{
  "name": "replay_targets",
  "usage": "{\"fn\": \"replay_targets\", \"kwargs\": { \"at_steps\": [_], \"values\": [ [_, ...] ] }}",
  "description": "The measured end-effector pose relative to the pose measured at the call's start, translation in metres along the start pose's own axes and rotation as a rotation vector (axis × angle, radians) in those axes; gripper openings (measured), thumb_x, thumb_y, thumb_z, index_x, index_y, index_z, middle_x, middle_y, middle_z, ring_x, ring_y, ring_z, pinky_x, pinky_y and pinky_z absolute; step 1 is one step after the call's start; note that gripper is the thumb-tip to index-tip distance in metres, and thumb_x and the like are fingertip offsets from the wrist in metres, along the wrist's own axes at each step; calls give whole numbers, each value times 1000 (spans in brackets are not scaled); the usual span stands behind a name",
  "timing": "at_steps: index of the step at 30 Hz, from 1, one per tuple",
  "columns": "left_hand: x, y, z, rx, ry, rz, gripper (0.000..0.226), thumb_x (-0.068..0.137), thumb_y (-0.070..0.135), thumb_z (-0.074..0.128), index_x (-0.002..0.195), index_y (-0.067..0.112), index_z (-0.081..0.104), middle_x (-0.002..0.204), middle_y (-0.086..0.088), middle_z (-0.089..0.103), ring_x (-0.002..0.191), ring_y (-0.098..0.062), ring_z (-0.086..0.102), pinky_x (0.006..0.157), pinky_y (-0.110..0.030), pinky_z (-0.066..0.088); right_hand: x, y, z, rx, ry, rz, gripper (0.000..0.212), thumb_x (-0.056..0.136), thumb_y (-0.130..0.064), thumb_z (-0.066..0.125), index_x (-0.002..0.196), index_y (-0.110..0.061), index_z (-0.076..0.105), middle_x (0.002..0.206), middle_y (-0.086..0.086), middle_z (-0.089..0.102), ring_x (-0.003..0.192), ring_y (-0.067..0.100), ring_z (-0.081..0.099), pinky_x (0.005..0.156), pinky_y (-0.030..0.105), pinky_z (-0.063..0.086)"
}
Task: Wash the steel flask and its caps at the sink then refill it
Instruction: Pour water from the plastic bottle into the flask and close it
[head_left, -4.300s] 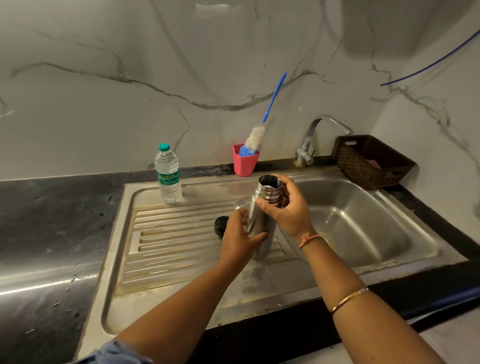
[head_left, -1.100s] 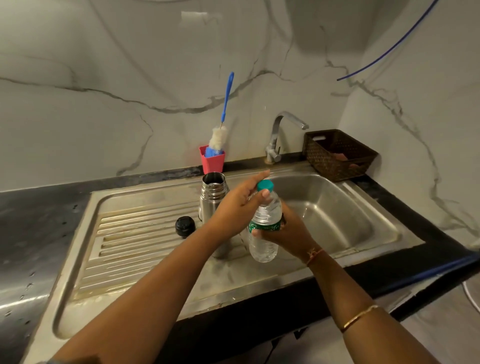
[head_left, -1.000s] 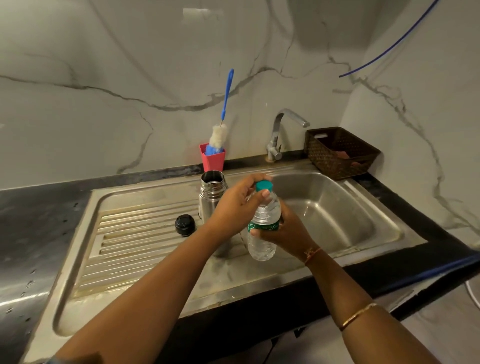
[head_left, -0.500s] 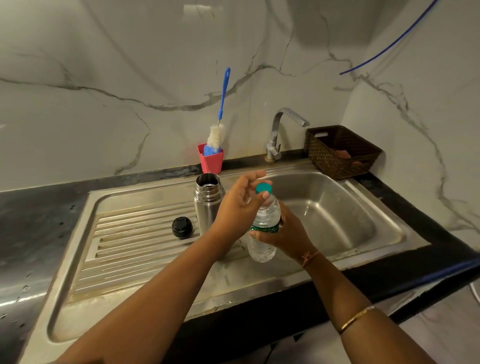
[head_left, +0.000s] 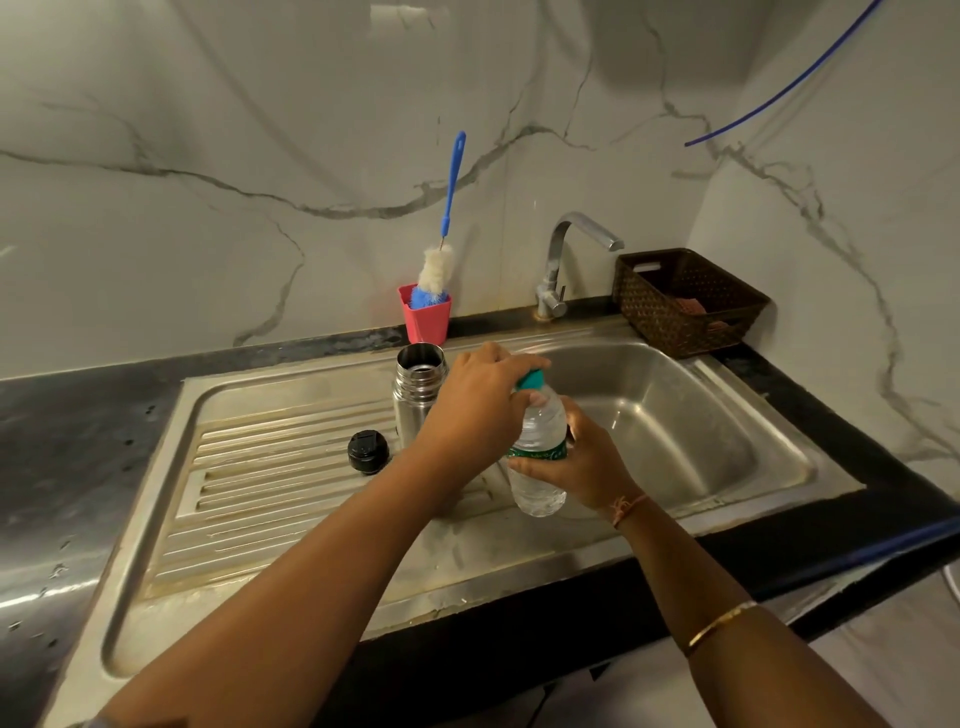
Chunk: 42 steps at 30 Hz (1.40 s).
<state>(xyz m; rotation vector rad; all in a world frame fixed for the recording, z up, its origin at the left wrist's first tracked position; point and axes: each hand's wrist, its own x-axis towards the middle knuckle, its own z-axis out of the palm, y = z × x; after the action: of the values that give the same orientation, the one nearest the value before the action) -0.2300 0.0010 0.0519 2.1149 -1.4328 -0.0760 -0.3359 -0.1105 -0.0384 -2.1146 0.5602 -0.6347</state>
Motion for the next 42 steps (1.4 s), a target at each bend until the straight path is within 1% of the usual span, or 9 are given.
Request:
{"fn": "replay_targets", "kwargs": {
  "at_steps": [4,9,17,20,25,30,35,39,42],
  "values": [
    [5,-1,-4,-40,57,-53,36,87,39,64,118,21,60,116,2,59,100,-10,50,88,-26,44,0,-1,0,-26,-2,-8,76,64,-29,85,128,-11,47,112,4,65,101,17,64,87,28,53],
    [0,2,-15,-132,218,-117,32,80,50,66,96,26,53,96,7,56,88,-9,51,74,-20,45,-1,-3,1,-14,-7,-2,74,64,-28,85,126,-12,49,112,2,66,101,15,63,87,28,53],
    [-65,-45,-11,-385,370,122,28,81,41,66,107,39,58,94,18,56,84,-3,55,71,-13,47,2,-2,4,82,54,91,74,59,-24,88,123,-19,51,112,-1,65,104,16,61,90,33,50],
    [-93,-91,13,-483,455,-65,28,72,35,78,92,33,59,91,6,61,73,-12,59,65,-19,52,6,-5,5,109,78,77,69,62,-19,87,121,-16,52,110,0,65,102,16,62,86,26,50],
    [-124,-154,54,-406,228,-426,31,64,21,86,76,25,57,85,4,66,80,-14,61,65,-13,48,11,-8,12,129,88,64,68,61,-16,87,119,-14,53,111,3,65,103,18,62,88,32,52],
    [-149,-186,68,-243,98,-462,27,66,23,86,75,22,61,87,12,63,87,-5,57,72,-8,43,14,-8,20,122,95,59,67,61,-15,87,119,-12,53,112,5,65,103,19,62,90,38,52],
    [-162,-204,66,-243,41,-429,29,64,20,87,74,19,61,91,9,67,85,-10,64,78,-34,56,16,-9,23,121,110,62,66,61,-15,86,118,-12,53,112,6,65,103,20,62,91,40,52],
    [-162,-199,61,-227,35,-388,38,62,42,85,85,32,56,107,18,56,105,-9,49,86,-20,43,19,-12,22,124,107,49,68,61,-15,87,119,-15,52,111,2,65,103,17,62,91,36,52],
    [-151,-182,49,-224,186,-366,52,55,60,75,96,36,53,104,22,52,103,-8,45,86,-25,36,21,-21,16,95,102,-2,63,63,-15,85,116,-24,51,106,-6,64,98,10,62,84,21,52]
  ]
}}
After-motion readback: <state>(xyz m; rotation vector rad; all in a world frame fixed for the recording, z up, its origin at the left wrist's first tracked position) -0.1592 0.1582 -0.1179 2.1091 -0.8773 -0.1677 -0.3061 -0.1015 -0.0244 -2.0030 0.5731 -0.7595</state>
